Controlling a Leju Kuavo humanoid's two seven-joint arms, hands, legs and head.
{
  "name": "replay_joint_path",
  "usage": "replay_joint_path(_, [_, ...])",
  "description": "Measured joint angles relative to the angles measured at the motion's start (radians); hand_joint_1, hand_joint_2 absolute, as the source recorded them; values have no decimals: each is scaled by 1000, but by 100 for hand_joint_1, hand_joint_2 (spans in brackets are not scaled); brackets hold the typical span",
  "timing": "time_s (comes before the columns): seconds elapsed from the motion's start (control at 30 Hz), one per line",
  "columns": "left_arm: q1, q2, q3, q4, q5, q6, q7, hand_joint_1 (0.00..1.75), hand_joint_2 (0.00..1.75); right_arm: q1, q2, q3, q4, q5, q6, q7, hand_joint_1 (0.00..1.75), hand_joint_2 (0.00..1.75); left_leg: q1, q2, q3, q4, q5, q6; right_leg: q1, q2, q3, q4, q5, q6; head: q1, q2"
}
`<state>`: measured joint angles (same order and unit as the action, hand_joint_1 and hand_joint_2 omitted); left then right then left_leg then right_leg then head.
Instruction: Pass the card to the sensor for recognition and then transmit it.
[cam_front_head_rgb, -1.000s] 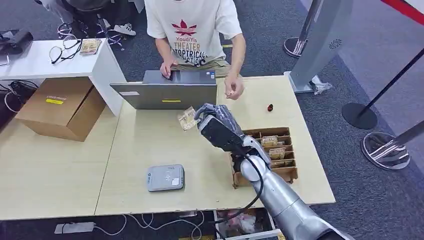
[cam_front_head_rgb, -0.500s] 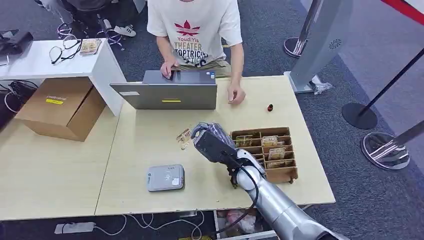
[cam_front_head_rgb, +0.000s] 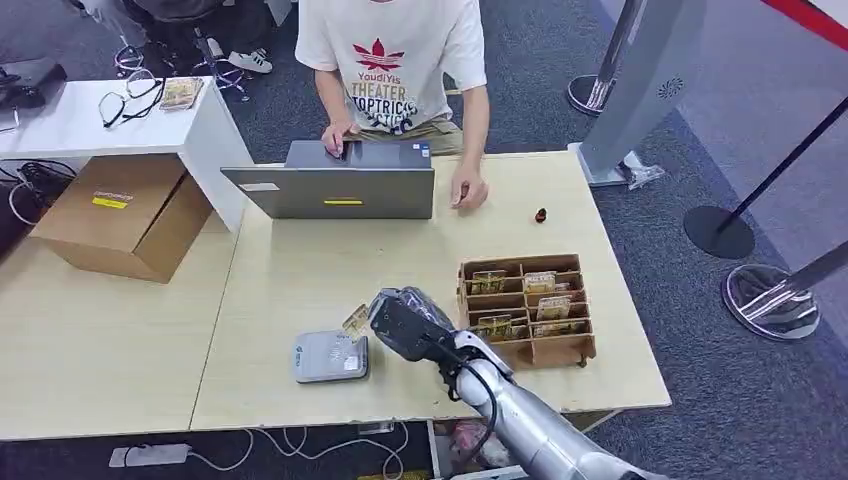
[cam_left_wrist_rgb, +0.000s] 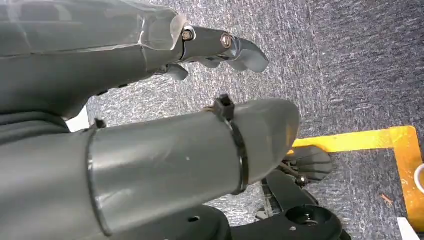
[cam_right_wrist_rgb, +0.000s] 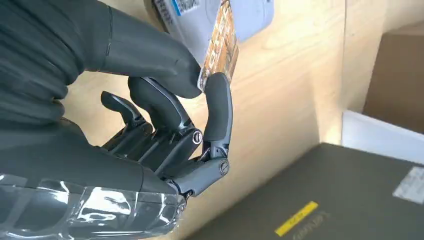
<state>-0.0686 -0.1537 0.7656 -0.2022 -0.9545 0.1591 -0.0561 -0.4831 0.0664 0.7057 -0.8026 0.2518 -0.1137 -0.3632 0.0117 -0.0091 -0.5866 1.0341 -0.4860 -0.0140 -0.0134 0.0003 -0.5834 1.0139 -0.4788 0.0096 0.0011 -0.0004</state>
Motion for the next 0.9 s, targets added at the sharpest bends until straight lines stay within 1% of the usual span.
replay_joint_path(0.37, [0, 0, 0, 0, 0, 3, 0, 0, 0, 14, 53, 31, 29, -34, 31, 6, 175, 175, 0, 0, 0, 0, 0, 0, 0, 0, 0, 0, 0, 0, 0, 0])
replay_joint_path(0.63, [0, 0, 0, 0, 3, 6, 0, 0, 0, 22, 98, 50, 44, -86, 60, 7, 175, 175, 0, 0, 0, 0, 0, 0, 0, 0, 0, 0, 0, 0, 0, 0])
replay_joint_path(0.8, [1, 0, 0, 0, 11, 9, 0, 0, 0, 25, 122, 69, 67, -105, 62, 11, 175, 175, 0, 0, 0, 0, 0, 0, 0, 0, 0, 0, 0, 0, 0, 0])
replay_joint_path(0.9, [2, -1, 0, 0, 14, 12, 0, 0, 0, 26, 127, 79, 87, -109, 55, 10, 175, 175, 0, 0, 0, 0, 0, 0, 0, 0, 0, 0, 0, 0, 0, 0])
